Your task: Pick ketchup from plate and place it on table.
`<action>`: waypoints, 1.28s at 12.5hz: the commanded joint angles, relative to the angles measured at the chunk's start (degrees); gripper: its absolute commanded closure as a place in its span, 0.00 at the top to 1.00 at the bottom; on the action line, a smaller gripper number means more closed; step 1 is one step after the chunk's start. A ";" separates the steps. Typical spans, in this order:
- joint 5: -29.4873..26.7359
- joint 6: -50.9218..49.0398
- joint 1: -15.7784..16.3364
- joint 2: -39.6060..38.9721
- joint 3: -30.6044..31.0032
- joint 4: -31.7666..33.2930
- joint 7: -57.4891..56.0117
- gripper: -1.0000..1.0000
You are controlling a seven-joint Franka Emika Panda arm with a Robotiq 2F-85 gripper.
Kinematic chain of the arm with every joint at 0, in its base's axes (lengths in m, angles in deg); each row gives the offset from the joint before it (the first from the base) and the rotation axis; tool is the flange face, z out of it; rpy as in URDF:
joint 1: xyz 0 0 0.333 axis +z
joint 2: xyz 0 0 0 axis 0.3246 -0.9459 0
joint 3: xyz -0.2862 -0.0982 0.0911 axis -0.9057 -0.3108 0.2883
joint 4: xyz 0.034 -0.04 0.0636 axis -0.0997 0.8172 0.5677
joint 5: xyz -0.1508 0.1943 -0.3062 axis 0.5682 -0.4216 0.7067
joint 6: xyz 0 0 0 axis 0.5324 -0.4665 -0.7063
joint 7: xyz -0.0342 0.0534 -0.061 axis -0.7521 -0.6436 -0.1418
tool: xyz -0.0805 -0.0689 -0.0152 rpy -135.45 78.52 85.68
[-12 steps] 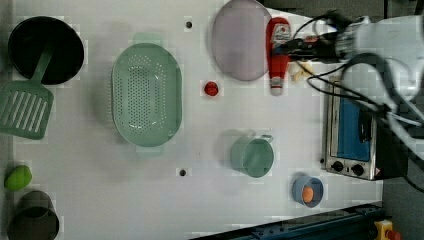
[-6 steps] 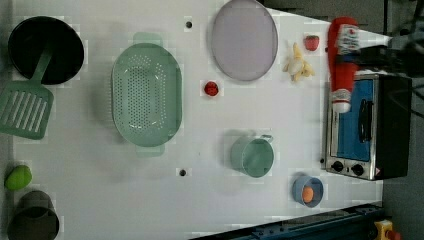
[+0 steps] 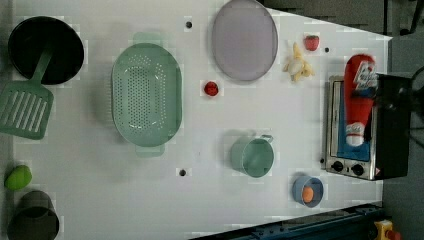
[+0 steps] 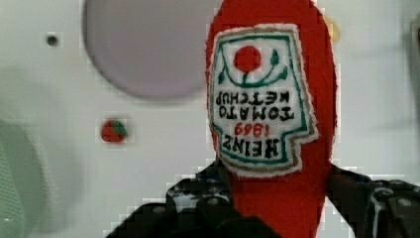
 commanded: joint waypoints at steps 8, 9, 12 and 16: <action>0.56 26.28 -0.12 -11.89 0.34 20.30 -1.72 0.60; 0.56 28.10 -0.11 -14.05 0.34 20.28 -1.73 0.60; 0.56 32.63 -0.12 -18.36 0.33 20.36 -1.74 0.83; 0.22 28.36 -0.07 -11.88 0.39 18.57 1.19 1.00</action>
